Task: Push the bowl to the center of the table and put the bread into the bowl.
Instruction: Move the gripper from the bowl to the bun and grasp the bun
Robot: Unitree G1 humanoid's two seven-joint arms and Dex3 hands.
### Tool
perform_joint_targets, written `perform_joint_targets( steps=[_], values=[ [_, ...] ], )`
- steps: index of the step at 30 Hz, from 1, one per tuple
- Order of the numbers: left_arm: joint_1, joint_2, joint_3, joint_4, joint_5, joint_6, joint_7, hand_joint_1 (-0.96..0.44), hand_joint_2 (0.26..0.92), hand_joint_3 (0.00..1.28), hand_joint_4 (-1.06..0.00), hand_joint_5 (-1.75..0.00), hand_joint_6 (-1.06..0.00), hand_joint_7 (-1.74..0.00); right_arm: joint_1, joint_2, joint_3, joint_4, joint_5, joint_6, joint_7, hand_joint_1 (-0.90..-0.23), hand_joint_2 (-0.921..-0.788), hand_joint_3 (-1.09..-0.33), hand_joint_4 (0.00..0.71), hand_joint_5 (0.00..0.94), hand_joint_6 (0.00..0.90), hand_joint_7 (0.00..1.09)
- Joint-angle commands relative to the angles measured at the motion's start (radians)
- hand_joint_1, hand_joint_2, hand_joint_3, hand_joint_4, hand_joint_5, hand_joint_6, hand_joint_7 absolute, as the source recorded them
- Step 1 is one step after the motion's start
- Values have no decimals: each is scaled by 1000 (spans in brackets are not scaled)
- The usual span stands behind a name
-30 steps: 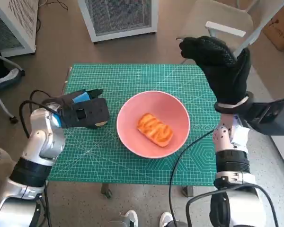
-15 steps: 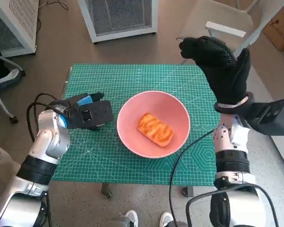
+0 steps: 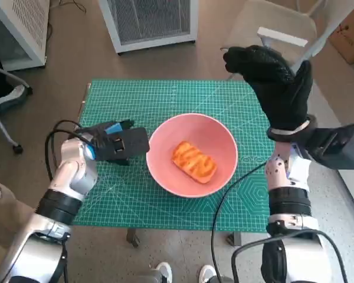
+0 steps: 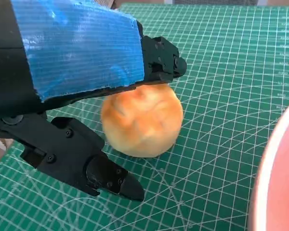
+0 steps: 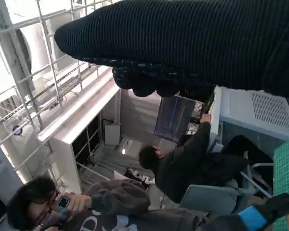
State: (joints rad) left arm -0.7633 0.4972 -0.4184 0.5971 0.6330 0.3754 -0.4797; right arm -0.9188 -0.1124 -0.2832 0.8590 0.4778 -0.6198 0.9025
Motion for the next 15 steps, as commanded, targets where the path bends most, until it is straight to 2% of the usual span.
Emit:
perform_joint_targets(
  steps=[1, 15],
  values=[
    [-36, -15, -11, 46, 11, -23, 32, -259, 743, 1, -42, -11, -225, -19, 24, -2, -2, 1, -3, 6, 2, -621, -921, -681, 235, 0, 12, 605],
    [-69, -47, -41, 174, 19, -82, 108, -255, 758, 6, -126, -26, -299, -38, 29, -6, -6, -7, 2, 8, 6, -621, -921, -680, 238, 2, 16, 604]
  ],
)
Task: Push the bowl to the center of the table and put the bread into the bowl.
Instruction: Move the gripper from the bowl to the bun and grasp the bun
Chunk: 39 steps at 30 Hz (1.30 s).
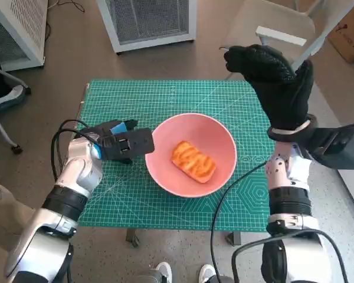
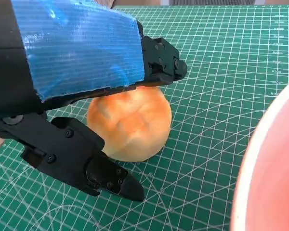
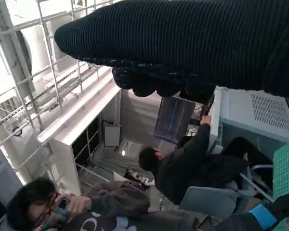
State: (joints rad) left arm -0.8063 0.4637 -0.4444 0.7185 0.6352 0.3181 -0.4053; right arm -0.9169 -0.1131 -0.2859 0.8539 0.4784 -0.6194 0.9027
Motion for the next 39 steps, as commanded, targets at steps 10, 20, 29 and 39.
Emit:
perform_joint_targets(
  steps=[10, 20, 29, 39],
  values=[
    [-44, -31, -29, 137, 27, -70, 91, -209, 777, 8, -275, -36, -403, -51, 29, -6, -3, -9, 0, 12, 4, -626, -921, -679, 238, 2, 16, 602],
    [-60, -41, -56, 231, 60, -123, 195, 276, 901, 57, -661, -994, -676, -176, 31, -4, -3, -16, 2, 23, 3, -628, -921, -678, 238, 1, 16, 601],
    [-59, -25, -91, 268, 108, -181, 299, 11, 917, 97, -615, -1286, -649, -1075, 33, -3, -3, -24, 4, 25, 5, -636, -921, -676, 238, 1, 15, 601],
    [-58, -17, -48, 253, 72, -197, 288, 1, 918, 105, -612, -1313, -634, -1098, 31, -2, -4, -22, 6, 27, 11, -634, -921, -676, 238, 1, 15, 601]
  ],
)
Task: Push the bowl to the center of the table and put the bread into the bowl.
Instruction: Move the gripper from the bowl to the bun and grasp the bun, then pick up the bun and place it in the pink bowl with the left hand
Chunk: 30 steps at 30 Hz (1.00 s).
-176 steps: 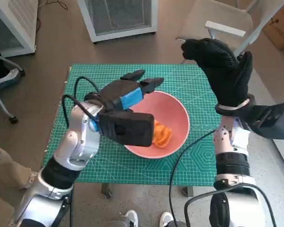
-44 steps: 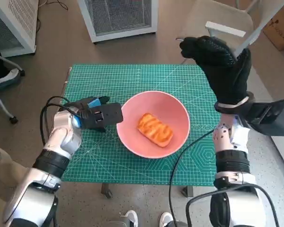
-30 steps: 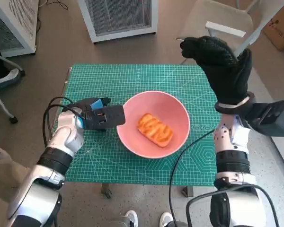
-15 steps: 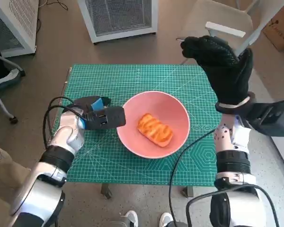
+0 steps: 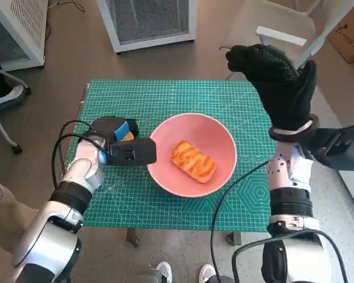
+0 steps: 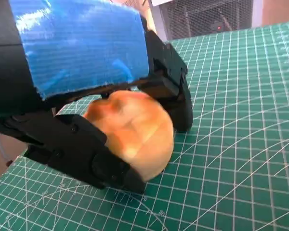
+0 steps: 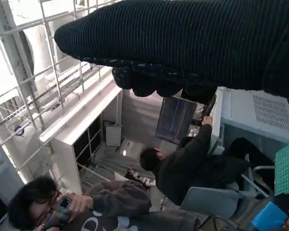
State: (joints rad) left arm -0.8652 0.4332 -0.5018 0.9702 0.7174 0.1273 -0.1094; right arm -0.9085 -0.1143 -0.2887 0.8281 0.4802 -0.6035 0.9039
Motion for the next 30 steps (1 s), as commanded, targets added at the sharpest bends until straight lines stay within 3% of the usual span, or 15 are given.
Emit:
perform_joint_targets(
  steps=[1, 9, 30],
  values=[
    [2, 15, 13, -2, -13, -7, -7, 1, 919, 105, -612, -1312, -634, -1099, 22, 0, -1, 5, 5, 12, 10, -634, -921, -676, 238, 1, 15, 601],
    [16, 52, 28, -91, -14, 19, -23, 0, 920, 95, -667, -1231, -593, -1160, 22, 1, 1, 5, 4, 10, 7, -634, -921, -677, 237, 1, 14, 601],
    [77, 106, 78, -275, -24, 77, -62, 0, 920, 104, -662, -1243, -577, -1168, 23, 1, 1, 7, 4, 4, 13, -633, -921, -678, 238, 1, 13, 605]
  ],
)
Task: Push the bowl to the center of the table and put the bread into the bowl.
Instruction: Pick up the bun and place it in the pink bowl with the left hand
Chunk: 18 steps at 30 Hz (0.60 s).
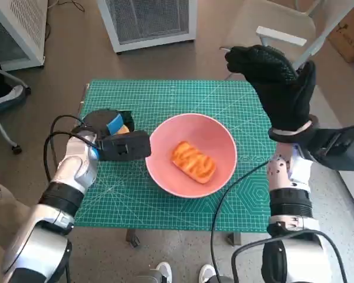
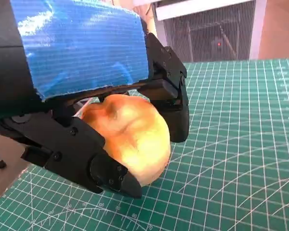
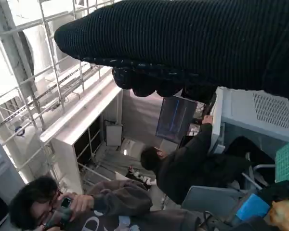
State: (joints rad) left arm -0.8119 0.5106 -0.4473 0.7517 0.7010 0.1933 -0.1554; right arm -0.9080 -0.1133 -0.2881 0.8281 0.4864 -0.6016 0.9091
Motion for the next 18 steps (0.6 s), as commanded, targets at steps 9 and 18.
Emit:
perform_joint_targets(
  steps=[9, 18],
  values=[
    [43, 38, 42, -109, -3, 27, -31, 0, 920, 106, -648, -1259, -586, -1160, 24, -1, 1, 5, -3, 2, 7, -632, -921, -678, 238, 0, 12, 607],
    [62, 53, 64, -179, -6, 49, -47, 0, 920, 100, -644, -1282, -607, -1120, 23, -1, 1, 7, -5, 2, 7, -633, -921, -678, 237, 0, 11, 608]
  ],
)
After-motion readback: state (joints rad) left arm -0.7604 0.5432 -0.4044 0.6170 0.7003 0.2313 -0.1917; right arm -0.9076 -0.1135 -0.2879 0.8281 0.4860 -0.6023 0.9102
